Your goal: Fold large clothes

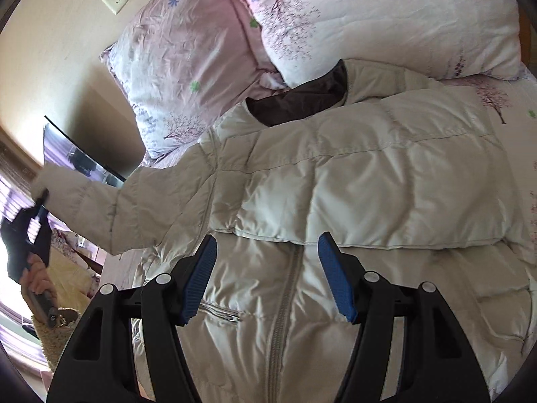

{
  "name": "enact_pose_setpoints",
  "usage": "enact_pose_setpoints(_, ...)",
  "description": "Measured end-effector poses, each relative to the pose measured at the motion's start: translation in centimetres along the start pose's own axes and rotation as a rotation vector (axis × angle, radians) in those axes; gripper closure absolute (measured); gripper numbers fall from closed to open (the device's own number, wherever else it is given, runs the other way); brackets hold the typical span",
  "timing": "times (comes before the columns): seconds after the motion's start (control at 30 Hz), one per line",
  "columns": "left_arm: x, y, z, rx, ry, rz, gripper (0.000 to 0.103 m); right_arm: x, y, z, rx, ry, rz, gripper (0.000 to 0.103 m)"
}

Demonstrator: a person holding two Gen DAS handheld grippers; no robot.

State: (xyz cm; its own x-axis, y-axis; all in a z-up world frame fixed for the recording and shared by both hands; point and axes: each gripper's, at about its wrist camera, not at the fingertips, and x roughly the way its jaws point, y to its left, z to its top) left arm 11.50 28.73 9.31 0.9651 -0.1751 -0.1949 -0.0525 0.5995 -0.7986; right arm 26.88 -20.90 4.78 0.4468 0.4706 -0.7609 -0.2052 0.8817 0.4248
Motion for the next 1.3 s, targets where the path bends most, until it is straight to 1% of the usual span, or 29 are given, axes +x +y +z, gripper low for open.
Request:
enact_pose_setpoints(0.17,5.1,-6.1,-4.3,0.079,0.143,-0.16,0.093,-1.2,-1.1,0.2,0.017,-0.034,-0.015,0.039)
enact_pose_setpoints(0.23,7.3,-7.9,-6.3,0.106,0.204,-0.201,0.093,-1.7,-1.7,0.2,0.026,-0.05,-0.027,0.039)
enact_pose_setpoints(0.33,10.5,-10.2,-9.7,0.133,0.304,-0.245,0.093,-2.3,-2.8,0.3,0.051,-0.073,-0.052,0.039)
enact_pose_setpoints(0.43,13.5,-11.6,-13.4,0.152,0.408,-0.268,0.093,-2.8,-4.2,0.5,0.083,-0.104,-0.088,0.039)
enact_pose_setpoints(0.53,16.5,-12.4,-17.4,0.182,0.51,-0.248,0.093,-3.1,-5.6,0.6,0.12,-0.121,-0.104,0.038)
enact_pose_setpoints(0.57,17.6,-12.6,-18.9,0.2,0.549,-0.23,0.093,-3.1,-6.1,0.6,0.132,-0.125,-0.11,0.039)
enact_pose_setpoints(0.6,18.3,-12.6,-19.7,0.215,0.576,-0.212,0.093,-3.1,-6.5,0.5,0.14,-0.128,-0.114,0.039)
enact_pose_setpoints(0.63,19.5,-12.7,-21.5,0.239,0.624,-0.177,0.092,-3.1,-7.0,0.5,0.151,-0.13,-0.12,0.039)
enact_pose_setpoints(0.7,21.1,-12.5,-23.2,0.259,0.674,-0.141,0.091,-3.1,-7.7,0.5,0.172,-0.13,-0.128,0.039)
enact_pose_setpoints(0.73,21.7,-12.4,-24.3,0.274,0.7,-0.117,0.088,-3.1,-8.1,0.4,0.186,-0.129,-0.13,0.039)
enact_pose_setpoints(0.77,21.9,-11.9,-24.7,0.283,0.717,-0.106,0.086,-3.1,-8.4,0.4,0.197,-0.128,-0.131,0.039)
enact_pose_setpoints(0.8,22.2,-11.9,-25.4,0.294,0.742,-0.102,0.076,-3.3,-8.8,0.3,0.206,-0.129,-0.13,0.039)
enact_pose_setpoints(0.83,21.9,-12.0,-25.7,0.295,0.754,-0.108,0.059,-3.2,-9.0,0.4,0.217,-0.13,-0.128,0.039)
enact_pose_setpoints(0.87,21.9,-12.1,-25.8,0.293,0.762,-0.118,0.049,-3.3,-9.1,0.4,0.225,-0.132,-0.125,0.039)
enact_pose_setpoints(0.9,21.6,-12.3,-25.8,0.299,0.762,-0.131,0.03,-3.4,-9.2,0.5,0.232,-0.135,-0.12,0.039)
enact_pose_setpoints(0.93,21.2,-12.6,-25.7,0.306,0.756,-0.143,0.022,-3.4,-9.2,0.6,0.24,-0.135,-0.108,0.039)
enact_pose_setpoints(0.97,20.4,-12.8,-25.7,0.313,0.749,-0.16,0.02,-3.4,-9.2,0.7,0.246,-0.134,-0.092,0.039)
enact_pose_setpoints(1.0,19.6,-13.0,-25.1,0.321,0.743,-0.185,0.016,-3.4,-9.1,0.6,0.253,-0.131,-0.069,0.039)
enact_pose_setpoints(1.03,18.7,-13.3,-24.6,0.328,0.734,-0.201,0.012,-3.2,-9.0,0.6,0.258,-0.121,-0.032,0.039)
enact_pose_setpoints(1.1,17.2,-13.1,-23.3,0.344,0.711,-0.219,0.011,-2.5,-8.7,0.6,0.265,-0.089,0.031,0.039)
enact_pose_setpoints(1.13,16.0,-12.9,-22.5,0.363,0.695,-0.225,0.01,-2.1,-8.5,0.6,0.266,-0.072,0.055,0.041)
enact_pose_setpoints(1.17,14.7,-12.7,-21.7,0.386,0.677,-0.217,0.009,-1.5,-8.3,0.6,0.267,-0.048,0.083,0.043)
enact_pose_setpoints(1.2,13.2,-12.0,-20.8,0.423,0.645,-0.184,0.009,-1.0,-8.0,0.5,0.266,-0.03,0.094,0.047)
enact_pose_setpoints(1.23,12.0,-11.6,-20.2,0.449,0.625,-0.154,0.009,-0.2,-7.7,0.5,0.262,-0.007,0.105,0.049)
enact_pose_setpoints(1.27,10.7,-10.7,-19.4,0.489,0.594,-0.104,0.009,0.5,-7.4,0.5,0.255,0.011,0.106,0.05)
enact_pose_setpoints(1.3,10.0,-10.1,-18.8,0.509,0.572,-0.071,0.009,1.0,-7.1,0.4,0.251,0.022,0.102,0.051)
